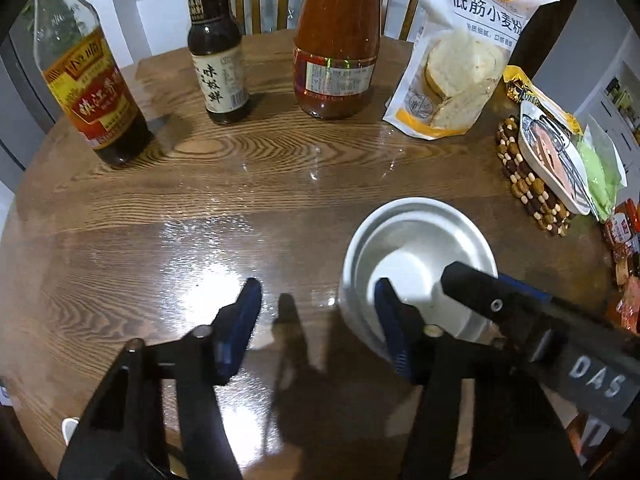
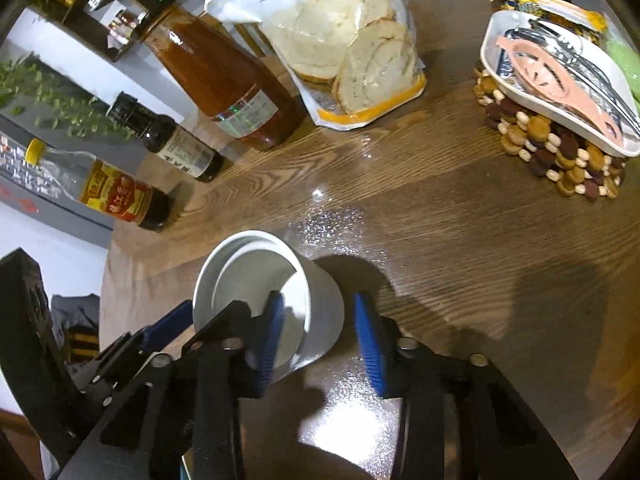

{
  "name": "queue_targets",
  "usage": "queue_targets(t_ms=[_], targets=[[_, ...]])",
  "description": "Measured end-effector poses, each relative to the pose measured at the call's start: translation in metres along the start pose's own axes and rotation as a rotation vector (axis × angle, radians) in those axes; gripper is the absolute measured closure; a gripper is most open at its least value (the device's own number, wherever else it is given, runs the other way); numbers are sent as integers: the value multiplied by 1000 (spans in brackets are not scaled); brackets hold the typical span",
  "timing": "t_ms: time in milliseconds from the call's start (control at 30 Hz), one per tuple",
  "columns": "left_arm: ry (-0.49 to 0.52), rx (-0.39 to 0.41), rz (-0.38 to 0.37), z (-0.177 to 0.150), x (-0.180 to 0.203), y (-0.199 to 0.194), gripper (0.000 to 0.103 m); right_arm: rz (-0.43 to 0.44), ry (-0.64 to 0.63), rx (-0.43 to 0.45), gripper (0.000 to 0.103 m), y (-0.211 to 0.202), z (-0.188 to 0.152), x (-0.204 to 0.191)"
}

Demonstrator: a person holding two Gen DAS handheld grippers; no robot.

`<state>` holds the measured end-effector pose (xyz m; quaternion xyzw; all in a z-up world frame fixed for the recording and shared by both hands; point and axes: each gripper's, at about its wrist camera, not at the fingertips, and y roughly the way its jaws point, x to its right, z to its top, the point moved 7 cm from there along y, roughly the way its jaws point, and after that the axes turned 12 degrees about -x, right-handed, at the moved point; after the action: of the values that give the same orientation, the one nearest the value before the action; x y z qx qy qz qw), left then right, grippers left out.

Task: Organize plates and bowls
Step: 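Close the left gripper on the rim of the white ramekin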

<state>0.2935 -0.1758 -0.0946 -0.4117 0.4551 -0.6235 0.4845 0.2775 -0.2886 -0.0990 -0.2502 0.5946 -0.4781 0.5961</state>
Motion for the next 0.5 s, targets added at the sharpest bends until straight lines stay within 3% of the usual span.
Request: queue_targets(t_ms=[133, 233, 500], targets=[[22, 0, -16, 1, 11, 3, 70, -2, -17, -6, 82, 6, 3, -4], [31, 3, -19, 1, 16, 5, 82, -12, -30, 4, 84, 8, 4, -5], [36, 17, 1, 2, 17, 9, 86, -21, -47, 31, 85, 8, 3, -6]])
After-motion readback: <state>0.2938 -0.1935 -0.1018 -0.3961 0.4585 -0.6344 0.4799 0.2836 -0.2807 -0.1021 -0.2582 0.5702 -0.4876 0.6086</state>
